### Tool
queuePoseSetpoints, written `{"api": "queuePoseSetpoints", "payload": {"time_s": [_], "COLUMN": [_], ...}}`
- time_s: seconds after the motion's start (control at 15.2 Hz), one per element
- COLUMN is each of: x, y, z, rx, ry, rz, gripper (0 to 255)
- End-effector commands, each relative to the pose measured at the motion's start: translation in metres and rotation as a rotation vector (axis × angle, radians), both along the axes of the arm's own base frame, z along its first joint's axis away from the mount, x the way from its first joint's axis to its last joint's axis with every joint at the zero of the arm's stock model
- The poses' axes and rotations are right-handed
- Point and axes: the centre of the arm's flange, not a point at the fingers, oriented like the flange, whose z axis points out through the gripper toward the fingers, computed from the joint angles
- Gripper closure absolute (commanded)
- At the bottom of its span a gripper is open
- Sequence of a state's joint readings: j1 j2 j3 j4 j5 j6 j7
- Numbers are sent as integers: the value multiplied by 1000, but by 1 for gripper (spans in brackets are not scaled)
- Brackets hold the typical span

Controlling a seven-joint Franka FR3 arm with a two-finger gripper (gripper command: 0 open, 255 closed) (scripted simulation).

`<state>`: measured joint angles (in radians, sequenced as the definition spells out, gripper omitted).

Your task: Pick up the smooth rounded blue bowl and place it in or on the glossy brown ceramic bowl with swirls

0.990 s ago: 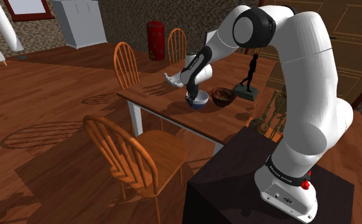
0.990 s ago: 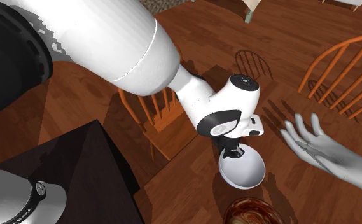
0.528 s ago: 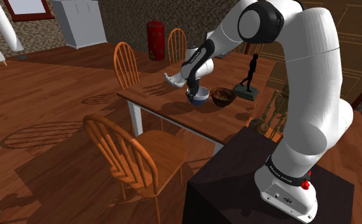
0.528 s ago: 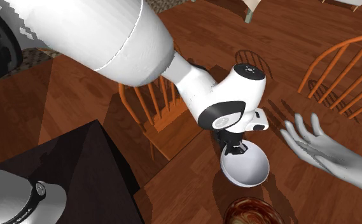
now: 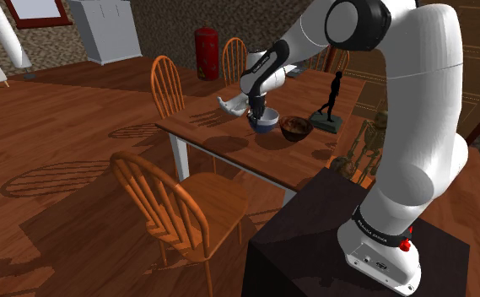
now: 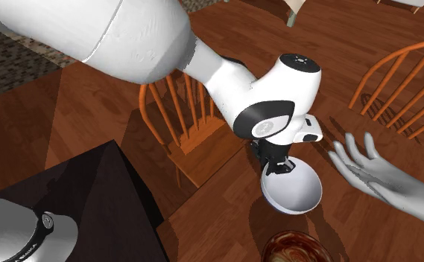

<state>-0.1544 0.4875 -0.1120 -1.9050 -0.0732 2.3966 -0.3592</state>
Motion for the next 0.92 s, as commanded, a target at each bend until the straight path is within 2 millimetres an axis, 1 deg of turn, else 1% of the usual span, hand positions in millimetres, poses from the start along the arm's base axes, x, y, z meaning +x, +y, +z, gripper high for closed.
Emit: {"api": "queuePoseSetpoints", "payload": {"time_s": [0.0,0.86], "x": [0,0], "y": [0,0], "z": [10,79], "rx": [0,0], "ry": [0,0], "rz": [0,0], "gripper": [255,255]}}
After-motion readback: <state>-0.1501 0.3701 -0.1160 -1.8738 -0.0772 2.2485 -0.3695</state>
